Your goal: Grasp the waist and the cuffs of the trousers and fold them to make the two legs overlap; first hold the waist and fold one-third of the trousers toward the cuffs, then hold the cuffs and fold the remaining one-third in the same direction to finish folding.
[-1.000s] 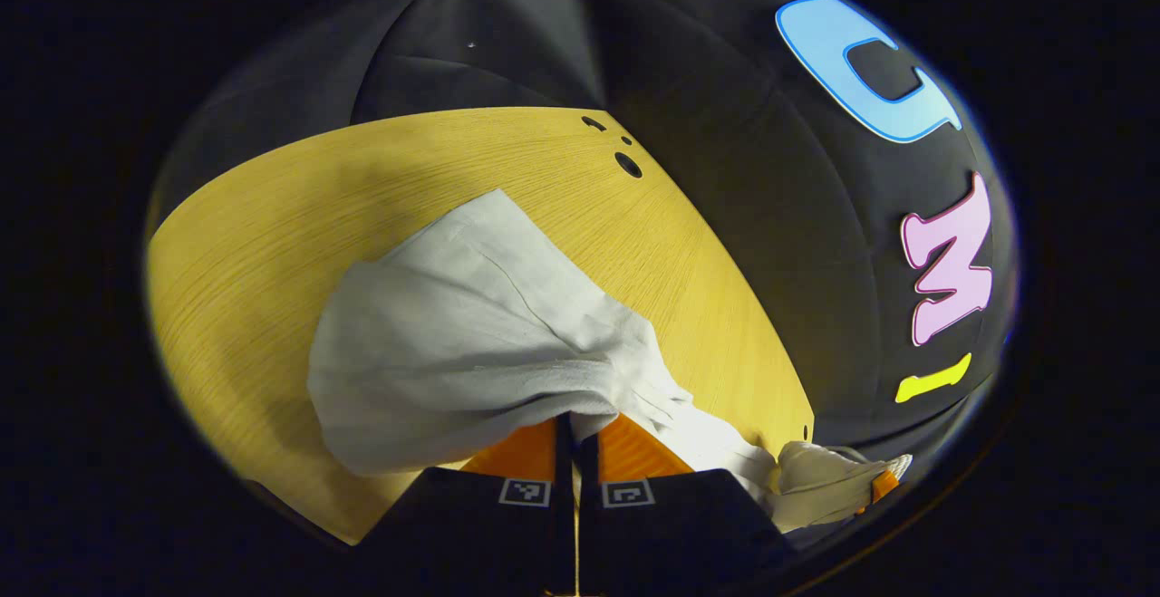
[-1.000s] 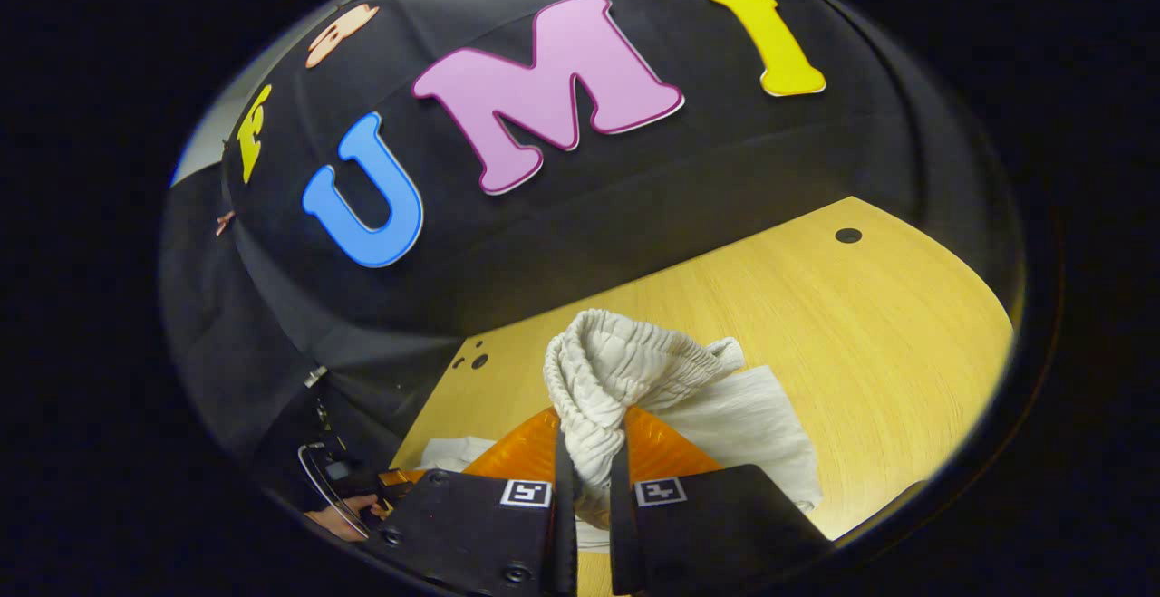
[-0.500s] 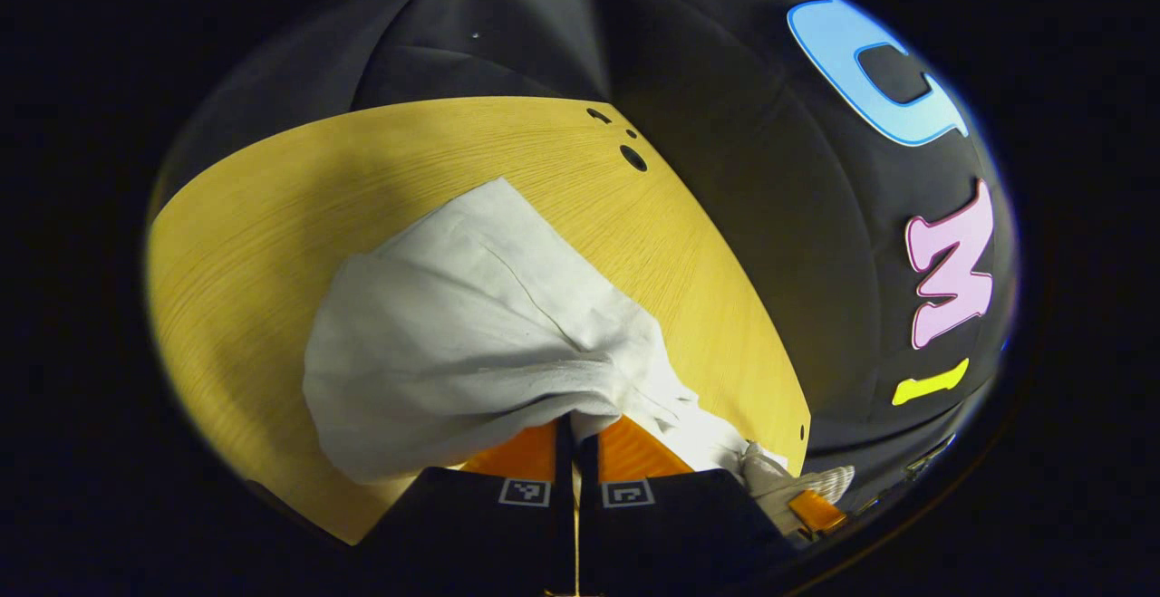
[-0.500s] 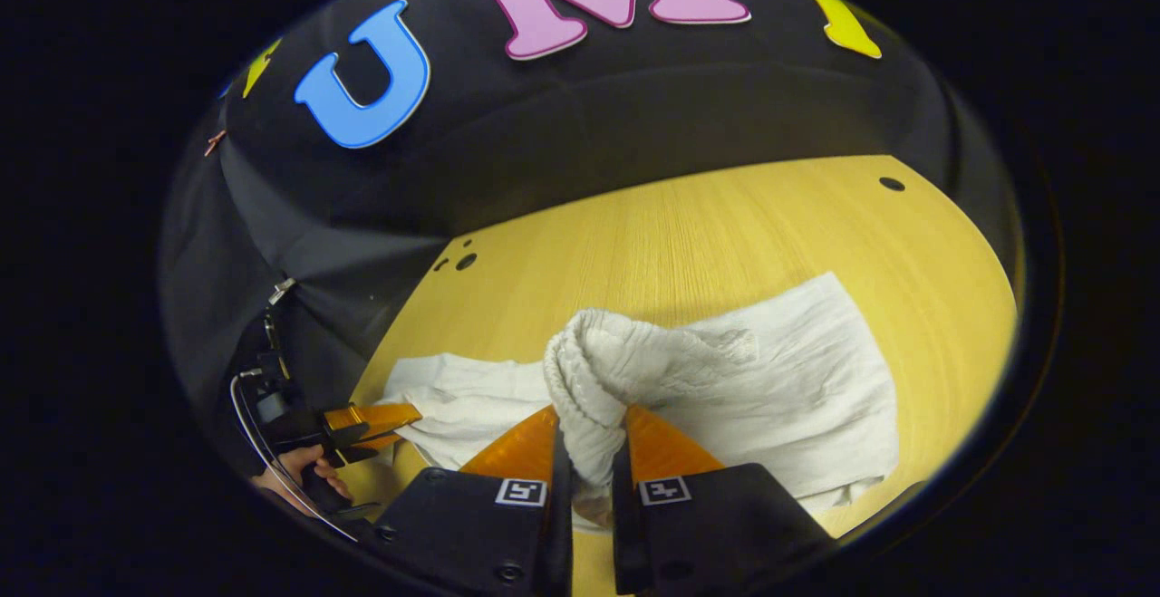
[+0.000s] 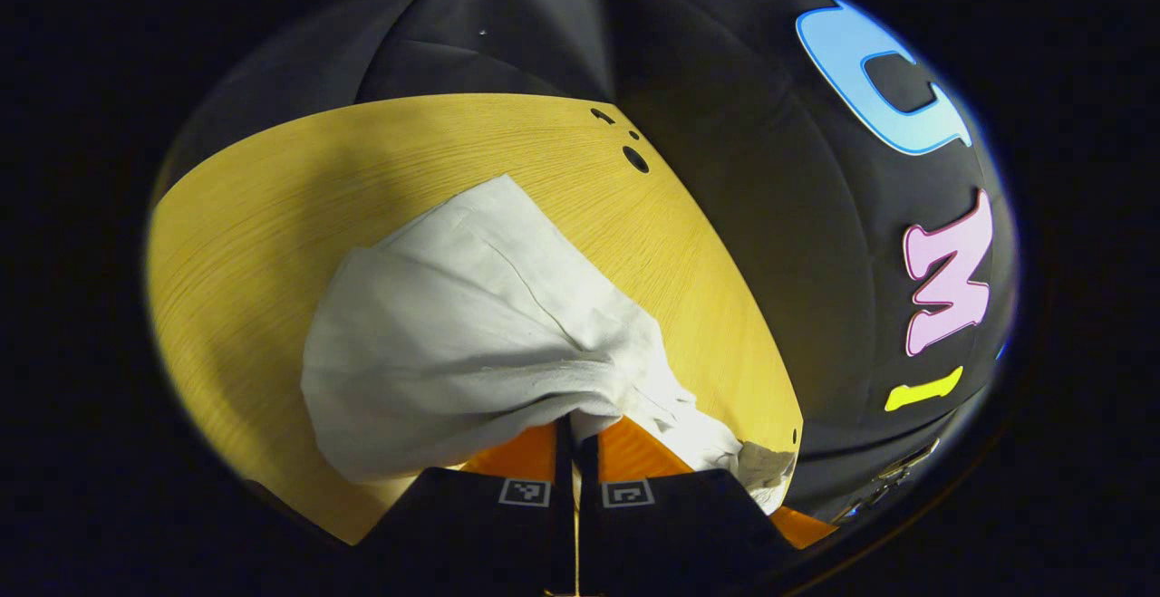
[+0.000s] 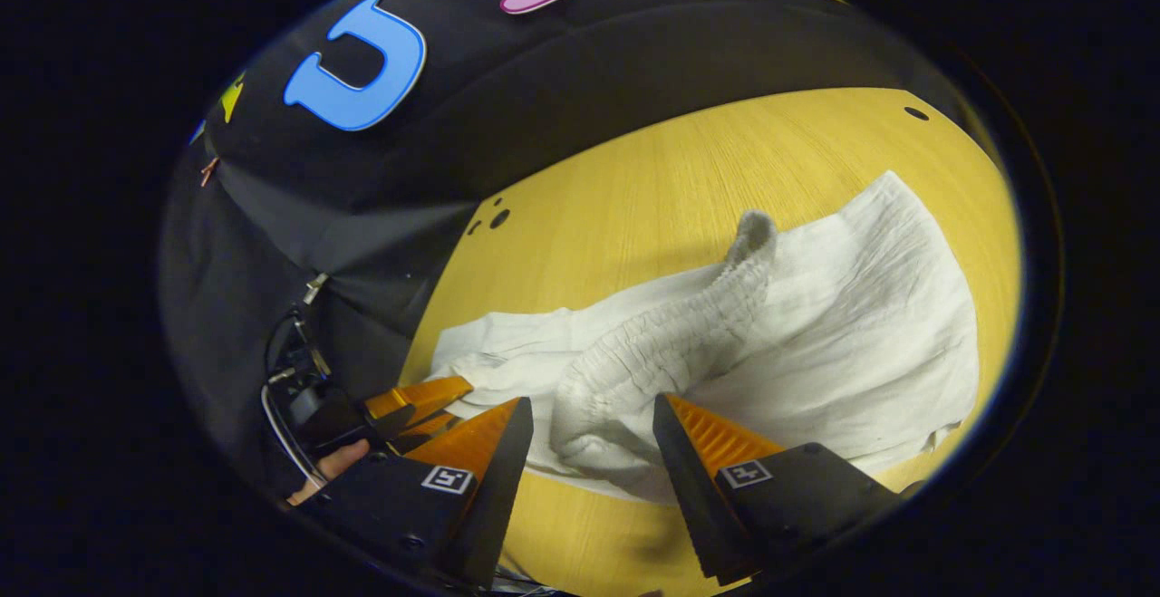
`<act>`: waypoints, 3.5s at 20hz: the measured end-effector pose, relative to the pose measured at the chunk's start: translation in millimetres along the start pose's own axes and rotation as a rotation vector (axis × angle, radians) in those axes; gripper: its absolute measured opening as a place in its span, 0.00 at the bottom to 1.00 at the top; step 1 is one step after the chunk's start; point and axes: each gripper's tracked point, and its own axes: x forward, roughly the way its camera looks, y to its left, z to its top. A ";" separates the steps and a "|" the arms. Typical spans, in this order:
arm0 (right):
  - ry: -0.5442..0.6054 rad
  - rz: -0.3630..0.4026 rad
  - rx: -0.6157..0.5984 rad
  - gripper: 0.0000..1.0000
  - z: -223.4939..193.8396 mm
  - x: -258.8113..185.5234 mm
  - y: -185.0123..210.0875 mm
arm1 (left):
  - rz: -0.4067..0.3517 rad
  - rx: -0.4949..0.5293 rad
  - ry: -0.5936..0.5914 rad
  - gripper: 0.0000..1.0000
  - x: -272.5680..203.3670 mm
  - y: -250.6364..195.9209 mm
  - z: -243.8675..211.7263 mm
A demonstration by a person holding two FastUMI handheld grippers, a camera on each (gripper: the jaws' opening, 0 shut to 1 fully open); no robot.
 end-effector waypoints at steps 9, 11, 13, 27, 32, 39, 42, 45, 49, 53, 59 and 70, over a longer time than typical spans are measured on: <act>-0.181 -0.097 0.044 0.83 39.3 -121.2 -73.2 | -0.040 0.009 -0.076 0.06 -22.8 -33.5 15.2; -0.211 -0.143 0.068 0.83 40.7 -148.4 -101.5 | -0.040 0.066 -0.098 0.06 -30.1 -50.7 17.5; -0.241 -0.196 0.081 0.83 42.2 -174.8 -129.2 | -0.050 0.134 -0.119 0.06 -37.9 -72.0 19.1; -0.343 -0.397 0.211 0.83 34.0 -275.3 -253.9 | -0.184 0.580 -0.047 0.06 -43.2 -239.2 -84.0; -0.339 -0.410 0.209 0.83 32.6 -283.9 -268.9 | -0.178 0.656 -0.009 0.06 -27.7 -257.3 -121.9; -0.313 -0.402 0.222 0.83 26.7 -287.5 -283.6 | -0.130 0.797 0.031 0.06 -7.2 -260.2 -169.6; -0.303 -0.406 0.213 0.83 24.5 -289.0 -293.7 | -0.124 0.875 0.065 0.08 4.7 -258.3 -196.2; -0.300 -0.409 0.218 0.83 26.9 -291.7 -301.3 | -0.199 0.851 0.184 0.12 9.5 -264.0 -243.3; -0.308 -0.416 0.220 0.83 30.5 -295.3 -306.0 | -0.235 0.853 0.266 0.52 16.0 -261.5 -286.8; -0.303 -0.423 0.211 0.83 28.9 -296.1 -305.3 | -0.268 0.903 0.266 0.88 9.7 -271.2 -307.6; -0.281 -0.391 0.174 0.83 30.1 -283.0 -284.1 | -0.376 0.844 0.258 0.94 -32.3 -283.3 -304.3; -0.217 -0.241 0.098 0.84 32.7 -232.0 -195.7 | -0.332 0.682 0.123 0.94 -107.0 -229.9 -217.6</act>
